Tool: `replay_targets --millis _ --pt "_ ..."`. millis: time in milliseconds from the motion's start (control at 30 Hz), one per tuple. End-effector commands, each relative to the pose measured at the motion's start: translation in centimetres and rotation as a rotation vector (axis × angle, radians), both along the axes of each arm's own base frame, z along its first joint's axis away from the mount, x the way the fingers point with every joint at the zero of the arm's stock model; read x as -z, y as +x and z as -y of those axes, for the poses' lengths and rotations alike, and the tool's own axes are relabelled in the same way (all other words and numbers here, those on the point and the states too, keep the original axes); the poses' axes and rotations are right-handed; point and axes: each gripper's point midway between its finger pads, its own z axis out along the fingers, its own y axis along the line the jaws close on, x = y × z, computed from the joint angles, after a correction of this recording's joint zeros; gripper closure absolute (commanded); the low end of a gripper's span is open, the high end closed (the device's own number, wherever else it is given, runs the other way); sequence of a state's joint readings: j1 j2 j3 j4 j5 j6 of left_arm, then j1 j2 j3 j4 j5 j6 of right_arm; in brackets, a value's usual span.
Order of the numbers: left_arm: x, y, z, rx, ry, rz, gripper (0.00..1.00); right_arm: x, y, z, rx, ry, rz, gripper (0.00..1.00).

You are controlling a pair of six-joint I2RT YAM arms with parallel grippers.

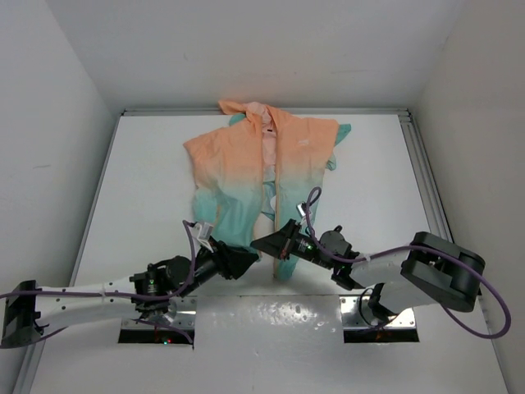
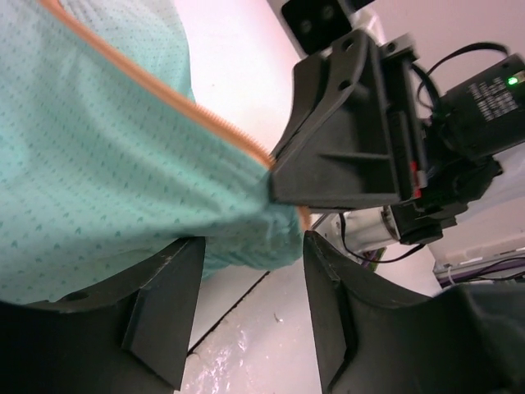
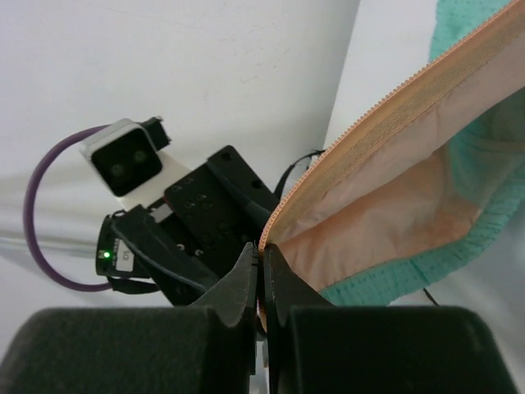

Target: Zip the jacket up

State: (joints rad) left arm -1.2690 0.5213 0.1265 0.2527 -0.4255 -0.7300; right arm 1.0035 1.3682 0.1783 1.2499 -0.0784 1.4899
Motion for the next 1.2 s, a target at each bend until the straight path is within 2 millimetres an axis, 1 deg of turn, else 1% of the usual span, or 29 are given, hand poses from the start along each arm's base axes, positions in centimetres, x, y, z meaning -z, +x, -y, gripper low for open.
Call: replay_targets --millis 0,33,100,233,300,400,467,500,533,600,767,833,867,933,967,1000,1133,1167 --pt "-2.3 0.1 0.4 0.003 -0.097 0.05 0.51 -3.4 -0.2 0.4 -0.002 0.138 0.05 1.0" --pt "-2.6 0.0 0.5 0.006 -0.111 0.057 0.49 -3.1 -0.2 0.5 0.001 0.135 0.043 1.0" --pt "-2.7 0.0 0.5 0.007 -0.114 0.063 0.48 -3.2 -0.2 0.4 -0.004 0.143 0.044 1.0" --pt "-2.5 0.2 0.7 0.002 -0.104 0.063 0.5 -3.8 -0.3 0.1 -0.02 0.164 0.045 1.0" --pt "-2.3 0.1 0.9 0.009 -0.095 0.061 0.57 -3.9 -0.3 0.1 -0.021 0.172 0.045 1.0" --pt "-2.3 0.1 1.0 0.01 -0.099 0.058 0.61 -4.1 -0.3 0.2 -0.021 0.187 0.042 1.0" --pt "-2.3 0.1 1.0 0.011 -0.1 0.057 0.66 -4.3 -0.3 0.2 -0.023 0.201 0.041 1.0" --pt "-2.4 0.1 1.0 0.011 -0.103 0.056 0.73 -4.4 -0.3 0.2 -0.023 0.205 0.041 1.0" --pt "-2.4 0.1 0.9 0.011 -0.102 0.054 0.76 -4.5 -0.3 0.2 -0.022 0.207 0.043 1.0" --pt "-2.5 0.0 0.9 0.012 -0.108 0.052 0.8 -4.4 -0.1 0.2 -0.016 0.207 0.041 1.0" --pt "-2.5 -0.3 1.0 0.028 -0.115 0.039 0.79 -4.3 0.3 0.4 -0.003 0.204 0.038 1.0" --pt "-2.4 -0.3 1.0 0.03 -0.112 0.035 0.83 -4.1 0.3 0.4 -0.001 0.196 0.036 1.0" --pt "-2.4 -0.3 1.0 0.028 -0.112 0.034 0.84 -3.9 0.5 0.4 0.007 0.19 0.032 1.0" --pt "-2.4 -0.4 1.1 0.036 -0.112 0.033 0.8 -3.7 0.5 0.4 0.006 0.187 0.031 1.0" --pt "-2.4 -0.5 1.1 0.04 -0.114 0.033 0.75 -3.7 0.5 0.4 0.007 0.187 0.031 1.0" --pt "-2.4 -0.5 1.1 0.043 -0.115 0.032 0.75 -3.7 0.5 0.4 0.007 0.187 0.031 1.0" --pt "-2.5 -0.8 1.4 0.063 -0.119 0.038 0.77 -3.9 0.5 0.2 0.001 0.189 0.036 1.0" --pt "-2.4 -0.8 1.5 0.064 -0.116 0.038 0.8 -3.6 0.5 0.2 0.0 0.183 0.032 1.0"
